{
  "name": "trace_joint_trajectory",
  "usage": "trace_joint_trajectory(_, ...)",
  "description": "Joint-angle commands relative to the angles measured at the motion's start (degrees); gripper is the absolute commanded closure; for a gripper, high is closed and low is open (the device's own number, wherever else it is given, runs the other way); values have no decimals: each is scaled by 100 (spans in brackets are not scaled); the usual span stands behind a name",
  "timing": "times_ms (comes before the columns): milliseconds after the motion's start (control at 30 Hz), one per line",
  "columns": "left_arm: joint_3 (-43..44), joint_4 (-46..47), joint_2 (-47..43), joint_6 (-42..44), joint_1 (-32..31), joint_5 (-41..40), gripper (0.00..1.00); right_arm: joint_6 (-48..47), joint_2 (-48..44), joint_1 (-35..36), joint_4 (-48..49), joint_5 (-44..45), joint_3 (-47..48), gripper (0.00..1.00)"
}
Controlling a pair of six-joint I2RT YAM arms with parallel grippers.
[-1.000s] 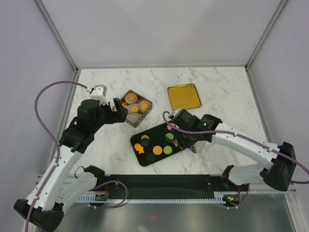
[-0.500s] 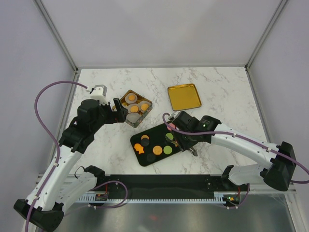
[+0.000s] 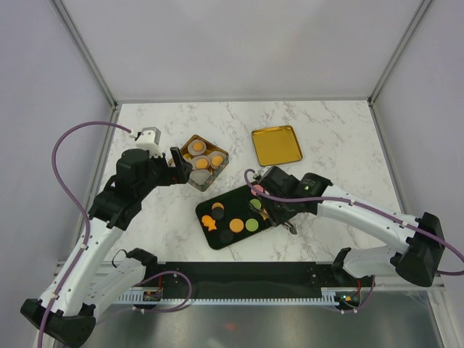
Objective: Pack the cookies
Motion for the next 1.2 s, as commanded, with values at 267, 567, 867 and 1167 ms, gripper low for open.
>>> trace_joint_trajectory(267, -27, 235, -12, -53, 35, -1, 0, -53, 31, 10, -169, 243, 1052, 56)
trace_joint_trajectory(567, -10, 252, 6, -62, 35, -19, 0, -255, 646, 10, 111, 340, 2009, 56)
trace_joint_trajectory(867, -1, 243, 67, -36, 44, -54, 0, -484, 2025, 10, 946, 226, 3214, 57)
trace_joint_trajectory(1167, -1, 243, 76, -36, 53, -63, 0, -537, 3045, 80, 1299, -38, 3839, 57)
